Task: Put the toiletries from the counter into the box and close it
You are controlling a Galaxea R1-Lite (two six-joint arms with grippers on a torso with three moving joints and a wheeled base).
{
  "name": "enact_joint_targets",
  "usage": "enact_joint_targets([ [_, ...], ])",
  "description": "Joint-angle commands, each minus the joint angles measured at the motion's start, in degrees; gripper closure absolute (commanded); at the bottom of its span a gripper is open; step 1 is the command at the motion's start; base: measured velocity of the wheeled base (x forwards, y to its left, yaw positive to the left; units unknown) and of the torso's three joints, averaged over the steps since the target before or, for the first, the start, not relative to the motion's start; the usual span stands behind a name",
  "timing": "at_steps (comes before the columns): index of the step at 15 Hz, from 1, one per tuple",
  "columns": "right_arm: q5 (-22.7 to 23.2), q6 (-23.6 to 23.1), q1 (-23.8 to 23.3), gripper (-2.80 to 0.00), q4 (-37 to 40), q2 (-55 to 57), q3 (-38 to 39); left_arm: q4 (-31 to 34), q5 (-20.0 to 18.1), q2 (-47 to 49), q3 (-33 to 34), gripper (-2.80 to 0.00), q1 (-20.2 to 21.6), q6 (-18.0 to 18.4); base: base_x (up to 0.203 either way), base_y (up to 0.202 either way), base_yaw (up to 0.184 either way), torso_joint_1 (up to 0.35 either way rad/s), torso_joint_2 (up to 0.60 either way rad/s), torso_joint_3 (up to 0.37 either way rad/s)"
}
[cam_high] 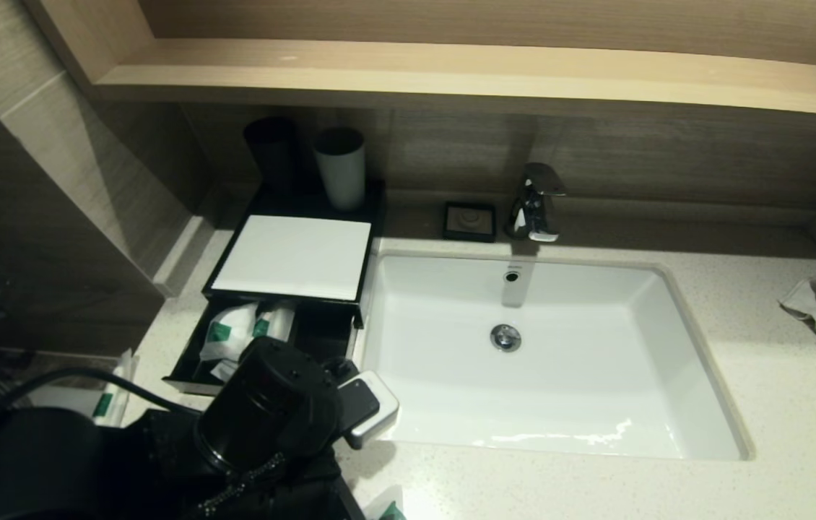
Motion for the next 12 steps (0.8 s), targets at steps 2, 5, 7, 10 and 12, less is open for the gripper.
enact_joint_targets([
  [2,0.0,0.0,0.0,0.0,0.0,0.0,0.0,-0.1,0.4,0.6,-0.3,-2.8,-1.0,2.1,0.0,0.0,0.0,0.0,0.0,0.0],
  [5,0.0,0.0,0.0,0.0,0.0,0.0,0.0,-0.2,0.4,0.9,-0.4,-2.8,-2.0,4.0,0.0,0.0,0.0,0.0,0.0,0.0],
  [7,0.0,0.0,0.0,0.0,0.0,0.0,0.0,-0.2,0.4,1.1,-0.6,-2.8,-2.9,4.5,0.0,0.0,0.0,0.0,0.0,0.0],
  [10,0.0,0.0,-0.1,0.0,0.0,0.0,0.0,-0.1,0.4,2.0,-1.5,-2.8,-3.8,4.5,0.0,0.0,0.0,0.0,0.0,0.0],
  [12,0.0,0.0,0.0,0.0,0.0,0.0,0.0,-0.1,0.4,2.3,-1.8,-2.8,-4.2,4.5,0.0,0.0,0.0,0.0,0.0,0.0],
])
